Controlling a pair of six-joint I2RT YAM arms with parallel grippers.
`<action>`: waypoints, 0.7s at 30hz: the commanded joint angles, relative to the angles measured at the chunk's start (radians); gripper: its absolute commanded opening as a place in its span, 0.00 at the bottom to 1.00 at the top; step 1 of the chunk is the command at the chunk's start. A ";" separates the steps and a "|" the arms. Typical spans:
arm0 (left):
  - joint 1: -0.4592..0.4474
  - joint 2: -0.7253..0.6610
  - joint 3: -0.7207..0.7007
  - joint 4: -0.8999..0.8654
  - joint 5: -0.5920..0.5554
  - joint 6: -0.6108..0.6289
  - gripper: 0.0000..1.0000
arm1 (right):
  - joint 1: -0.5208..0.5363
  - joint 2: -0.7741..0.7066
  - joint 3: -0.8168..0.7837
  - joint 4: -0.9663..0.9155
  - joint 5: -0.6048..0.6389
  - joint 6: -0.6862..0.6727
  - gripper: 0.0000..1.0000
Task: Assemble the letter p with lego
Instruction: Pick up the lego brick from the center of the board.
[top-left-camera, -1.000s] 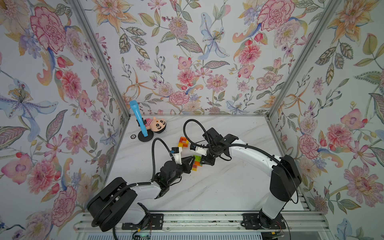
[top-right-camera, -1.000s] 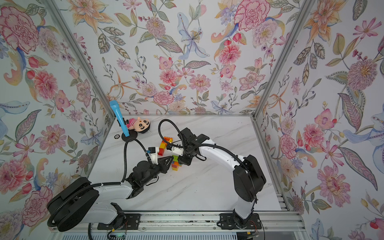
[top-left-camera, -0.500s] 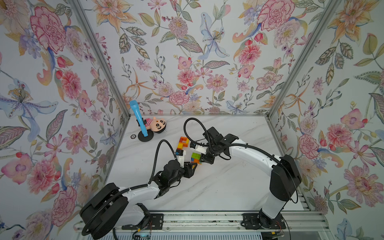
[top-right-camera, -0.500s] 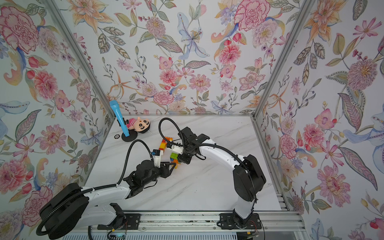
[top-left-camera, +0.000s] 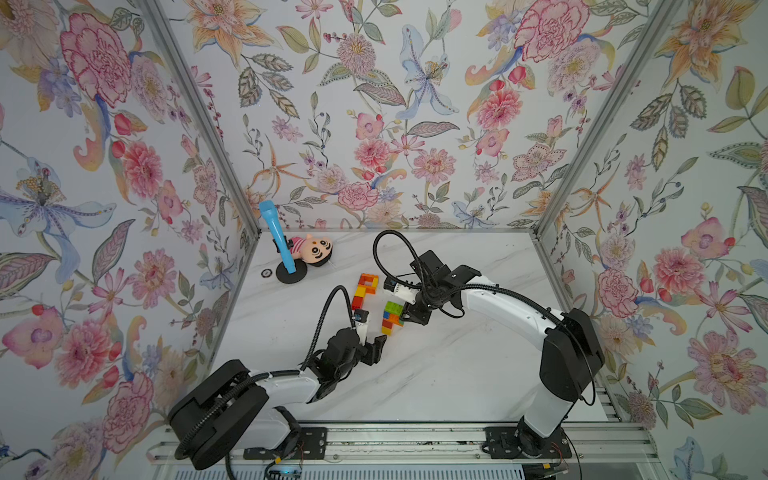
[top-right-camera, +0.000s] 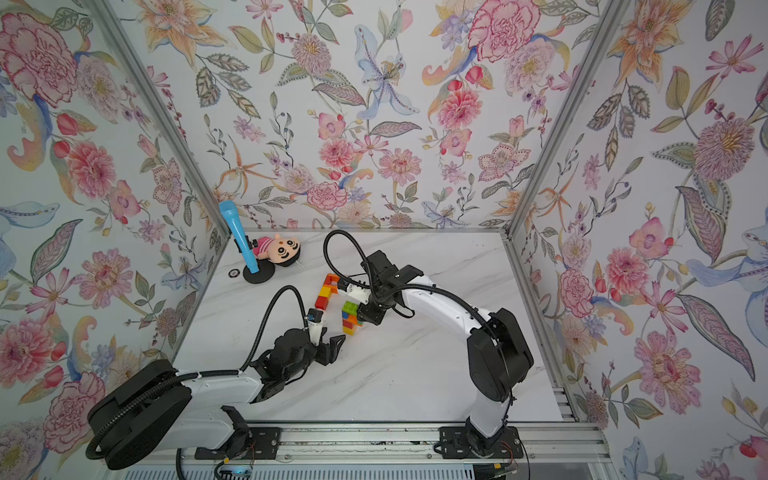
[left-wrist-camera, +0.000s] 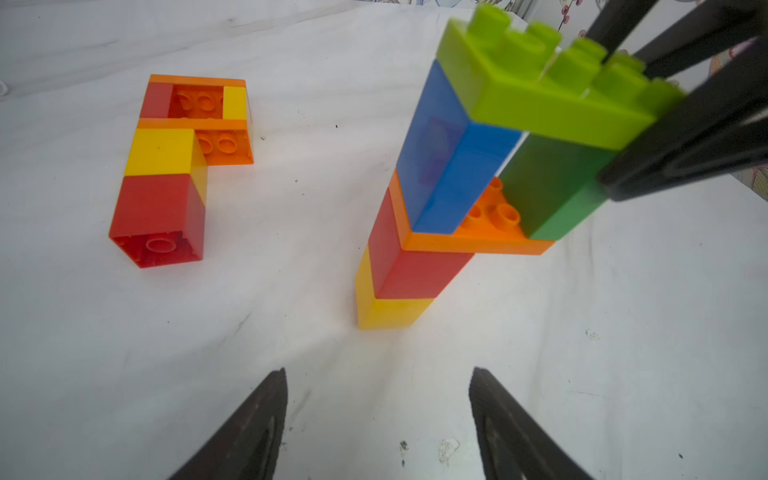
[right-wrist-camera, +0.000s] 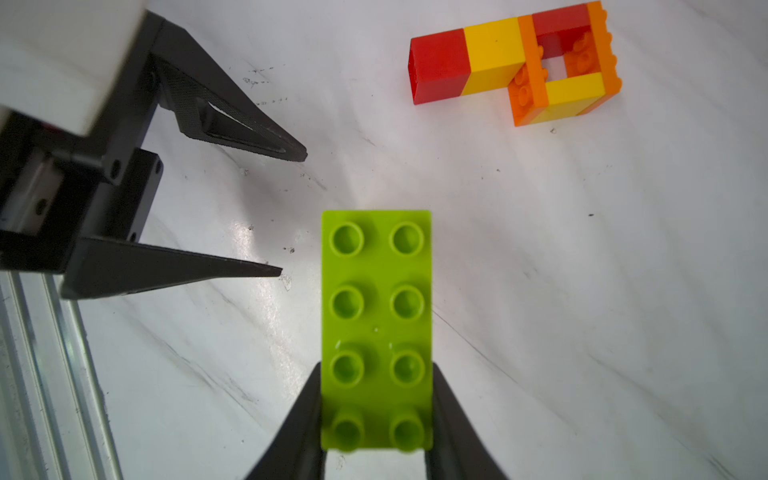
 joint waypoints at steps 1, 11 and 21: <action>-0.014 0.039 0.022 0.100 -0.028 0.122 0.74 | -0.010 -0.017 0.016 -0.015 -0.057 0.031 0.31; -0.016 0.165 0.010 0.346 0.015 0.220 0.73 | -0.040 -0.015 0.025 -0.013 -0.151 0.078 0.29; -0.015 0.271 0.004 0.493 0.015 0.267 0.62 | -0.052 -0.022 0.011 -0.012 -0.204 0.082 0.29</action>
